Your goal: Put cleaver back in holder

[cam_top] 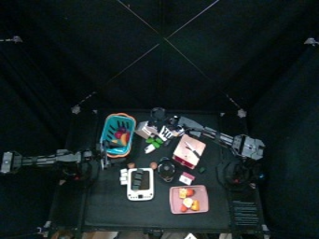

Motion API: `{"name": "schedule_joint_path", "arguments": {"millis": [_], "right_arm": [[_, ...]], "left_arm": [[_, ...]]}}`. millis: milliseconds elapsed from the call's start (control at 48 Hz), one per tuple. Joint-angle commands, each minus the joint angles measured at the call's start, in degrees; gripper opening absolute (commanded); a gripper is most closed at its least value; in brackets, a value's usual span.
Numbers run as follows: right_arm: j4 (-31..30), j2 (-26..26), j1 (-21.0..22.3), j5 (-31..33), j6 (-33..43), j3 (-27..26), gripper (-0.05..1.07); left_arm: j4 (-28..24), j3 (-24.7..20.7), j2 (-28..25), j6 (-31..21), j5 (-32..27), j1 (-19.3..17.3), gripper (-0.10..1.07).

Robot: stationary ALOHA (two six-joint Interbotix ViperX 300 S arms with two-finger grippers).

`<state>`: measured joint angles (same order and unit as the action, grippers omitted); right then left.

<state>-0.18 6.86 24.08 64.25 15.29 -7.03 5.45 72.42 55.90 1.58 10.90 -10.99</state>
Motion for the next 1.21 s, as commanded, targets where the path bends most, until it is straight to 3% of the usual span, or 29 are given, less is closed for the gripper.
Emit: {"name": "schedule_joint_path", "arguments": {"millis": [0, 1188], "right_arm": [[-0.1, -1.1, 0.3, -0.1, -0.1, -0.5, 0.50], [-1.1, -2.0, -1.8, 0.9, -0.2, -1.8, 0.50]], "left_arm": [[-0.2, -0.8, -0.1, 0.1, 0.2, -0.4, 1.03], [-0.2, 0.1, -0.1, 0.1, 0.2, -2.1, 1.03]]}}
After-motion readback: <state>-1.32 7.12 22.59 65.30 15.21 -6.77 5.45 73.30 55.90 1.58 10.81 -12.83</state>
